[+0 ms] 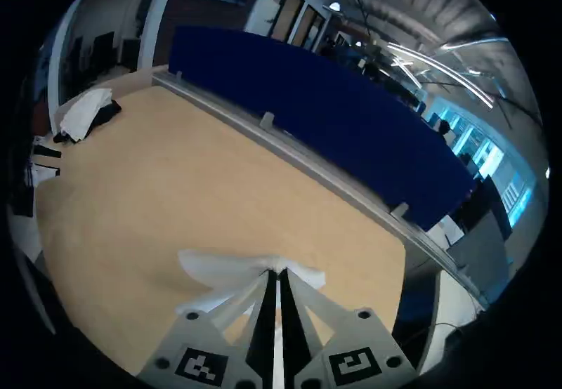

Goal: Fold towel

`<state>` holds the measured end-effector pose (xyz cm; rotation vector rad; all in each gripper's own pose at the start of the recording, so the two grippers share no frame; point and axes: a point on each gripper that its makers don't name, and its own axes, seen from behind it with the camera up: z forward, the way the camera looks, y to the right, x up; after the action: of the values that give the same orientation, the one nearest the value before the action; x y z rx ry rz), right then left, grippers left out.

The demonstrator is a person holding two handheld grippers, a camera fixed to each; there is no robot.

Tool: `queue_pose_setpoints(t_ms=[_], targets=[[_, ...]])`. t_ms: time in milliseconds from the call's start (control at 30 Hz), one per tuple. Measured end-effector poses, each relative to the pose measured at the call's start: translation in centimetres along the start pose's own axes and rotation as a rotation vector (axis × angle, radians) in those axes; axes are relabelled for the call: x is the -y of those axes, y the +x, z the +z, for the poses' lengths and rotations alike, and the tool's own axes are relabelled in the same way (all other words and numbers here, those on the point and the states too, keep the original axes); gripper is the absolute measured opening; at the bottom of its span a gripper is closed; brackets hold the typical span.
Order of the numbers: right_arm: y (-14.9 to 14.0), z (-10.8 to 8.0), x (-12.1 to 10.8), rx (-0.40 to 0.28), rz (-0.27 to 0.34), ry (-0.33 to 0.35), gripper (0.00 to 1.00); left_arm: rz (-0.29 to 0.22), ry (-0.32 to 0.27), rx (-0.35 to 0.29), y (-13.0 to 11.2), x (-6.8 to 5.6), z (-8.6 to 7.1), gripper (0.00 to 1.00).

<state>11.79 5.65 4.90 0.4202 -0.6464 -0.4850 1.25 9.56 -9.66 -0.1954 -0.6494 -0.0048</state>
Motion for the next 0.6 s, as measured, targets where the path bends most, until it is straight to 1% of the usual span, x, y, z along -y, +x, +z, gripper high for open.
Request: queue_pose_setpoints(t_ms=[267, 400, 600], targets=[[-2.6, -0.5, -3.0, 0.031, 0.017, -0.025, 0.03, 0.013, 0.001, 0.001, 0.5, -0.9, 0.1, 0.87], [-4.1, -0.9, -3.9, 0.053, 0.02, -0.035, 0.03, 0.019, -0.003, 0.001, 0.7, -1.5, 0.1, 0.87], [-7.4, -1.9, -5.0, 0.1, 0.034, -0.052, 0.03, 0.029, -0.011, 0.004, 0.7, -2.2, 0.2, 0.87]])
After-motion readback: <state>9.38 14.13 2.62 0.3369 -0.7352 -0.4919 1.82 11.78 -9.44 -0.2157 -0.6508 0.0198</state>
